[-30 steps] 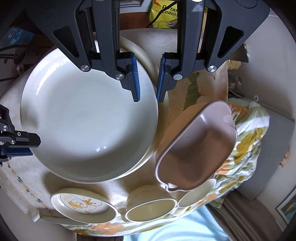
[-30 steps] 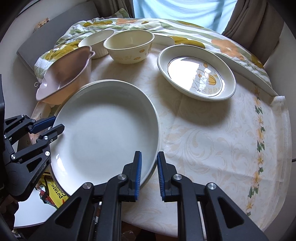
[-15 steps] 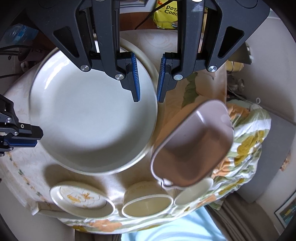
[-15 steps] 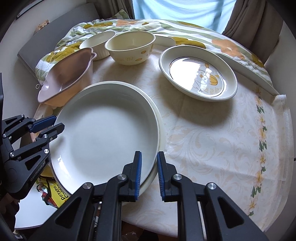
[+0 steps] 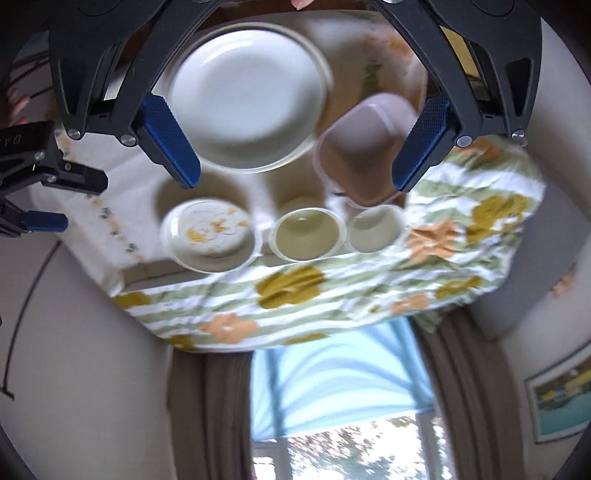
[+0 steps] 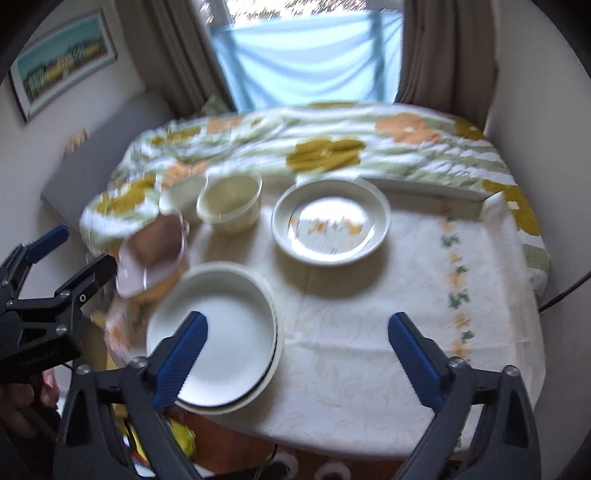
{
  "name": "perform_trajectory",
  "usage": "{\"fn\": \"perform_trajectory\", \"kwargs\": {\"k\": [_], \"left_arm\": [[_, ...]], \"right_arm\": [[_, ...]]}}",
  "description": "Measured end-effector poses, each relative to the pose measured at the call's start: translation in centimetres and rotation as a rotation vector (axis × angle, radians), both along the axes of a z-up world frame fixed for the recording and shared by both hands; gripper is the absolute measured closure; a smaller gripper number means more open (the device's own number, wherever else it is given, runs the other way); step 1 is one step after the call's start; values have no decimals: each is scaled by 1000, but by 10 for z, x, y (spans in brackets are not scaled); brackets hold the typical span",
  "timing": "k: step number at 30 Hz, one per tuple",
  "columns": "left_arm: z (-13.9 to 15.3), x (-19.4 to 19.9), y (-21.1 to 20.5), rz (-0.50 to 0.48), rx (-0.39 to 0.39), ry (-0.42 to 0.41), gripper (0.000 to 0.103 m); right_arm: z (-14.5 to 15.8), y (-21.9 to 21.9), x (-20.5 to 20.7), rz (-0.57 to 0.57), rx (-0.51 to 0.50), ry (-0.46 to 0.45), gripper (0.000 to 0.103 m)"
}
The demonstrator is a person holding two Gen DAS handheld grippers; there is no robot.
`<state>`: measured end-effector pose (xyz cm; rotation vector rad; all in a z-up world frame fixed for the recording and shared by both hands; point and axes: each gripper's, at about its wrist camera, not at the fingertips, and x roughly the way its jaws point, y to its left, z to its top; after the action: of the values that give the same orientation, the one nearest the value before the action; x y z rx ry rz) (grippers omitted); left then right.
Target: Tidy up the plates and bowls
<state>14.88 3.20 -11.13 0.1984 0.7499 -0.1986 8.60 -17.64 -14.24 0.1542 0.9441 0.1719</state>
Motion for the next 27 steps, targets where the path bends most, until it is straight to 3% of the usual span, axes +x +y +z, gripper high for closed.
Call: {"fn": "perform_trajectory", "kwargs": {"k": [5, 7, 10, 14, 16, 21, 25, 27], "left_arm": [[-1, 34, -18, -15, -61, 84, 0], [-4, 47, -28, -8, -98, 116, 0], [-17, 62, -42, 14, -136, 173, 0], [-43, 88, -56, 74, -168, 244, 0], [-63, 104, -59, 123, -219, 292, 0], [-116, 147, -67, 243, -294, 400, 2], [-157, 171, -74, 304, -305, 483, 33], [-172, 179, -77, 323, -302, 515, 42]], "right_arm": [[24, -30, 17, -31, -11, -69, 5], [34, -46, 31, -38, -45, -111, 1], [33, -66, 58, -11, -60, -107, 1], [9, -88, 106, 73, -54, 5, 1], [-2, -98, 122, 99, -34, 10, 1], [-53, -113, 185, 215, 68, 125, 1], [-96, -110, 221, 320, 102, 201, 6], [-114, -104, 235, 372, 112, 237, 23]]}}
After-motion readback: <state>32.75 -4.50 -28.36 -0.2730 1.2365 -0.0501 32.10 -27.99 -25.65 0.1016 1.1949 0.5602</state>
